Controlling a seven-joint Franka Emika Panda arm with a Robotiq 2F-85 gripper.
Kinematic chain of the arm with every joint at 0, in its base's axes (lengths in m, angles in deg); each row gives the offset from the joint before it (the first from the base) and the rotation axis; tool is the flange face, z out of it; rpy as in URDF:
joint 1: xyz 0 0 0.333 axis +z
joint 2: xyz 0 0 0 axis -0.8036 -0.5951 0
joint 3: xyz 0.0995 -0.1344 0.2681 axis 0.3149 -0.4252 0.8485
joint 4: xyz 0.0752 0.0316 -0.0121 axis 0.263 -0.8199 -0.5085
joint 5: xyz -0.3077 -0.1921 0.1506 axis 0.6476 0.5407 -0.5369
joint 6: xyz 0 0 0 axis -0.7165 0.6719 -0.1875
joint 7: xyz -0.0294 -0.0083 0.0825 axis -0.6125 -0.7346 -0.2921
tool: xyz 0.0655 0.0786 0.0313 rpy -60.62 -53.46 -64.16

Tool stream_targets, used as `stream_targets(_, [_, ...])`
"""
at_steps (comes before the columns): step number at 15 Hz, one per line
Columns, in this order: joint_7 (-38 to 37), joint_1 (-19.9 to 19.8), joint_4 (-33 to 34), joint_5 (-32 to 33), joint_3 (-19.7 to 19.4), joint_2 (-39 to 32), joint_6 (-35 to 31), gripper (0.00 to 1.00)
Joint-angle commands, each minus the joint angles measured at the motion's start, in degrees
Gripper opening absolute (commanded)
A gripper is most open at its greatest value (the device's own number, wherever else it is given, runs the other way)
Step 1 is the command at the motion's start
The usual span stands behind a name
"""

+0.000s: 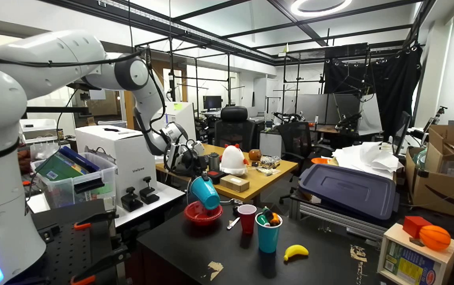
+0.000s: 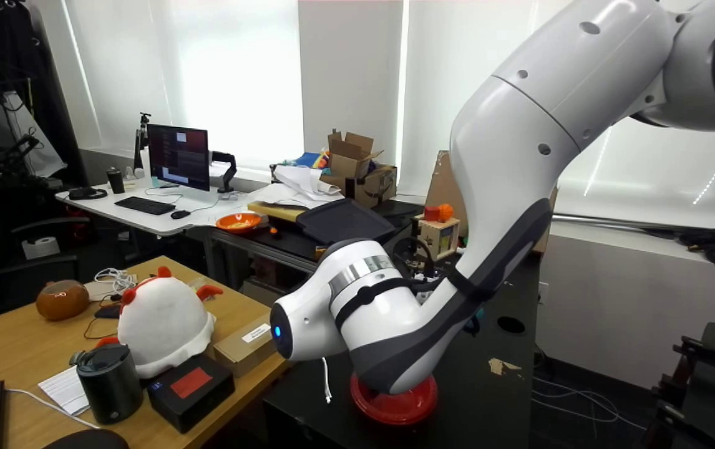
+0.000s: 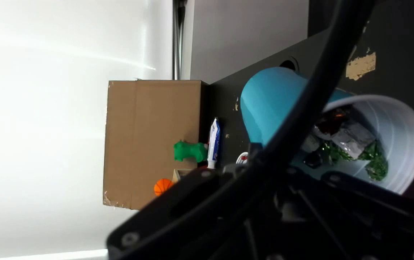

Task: Pick up the blue cup and pour it's contents in the bowl

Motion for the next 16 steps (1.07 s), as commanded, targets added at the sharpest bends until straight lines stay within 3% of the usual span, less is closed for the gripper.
stream_targets(1, [5.04, 1.00, 5.01, 1.59, -0.59, -3.16, 5.53, 0.01])
stream_targets(16, [18.21, 2.88, 20.52, 9.40, -2.79, -14.21, 9.14, 0.01])
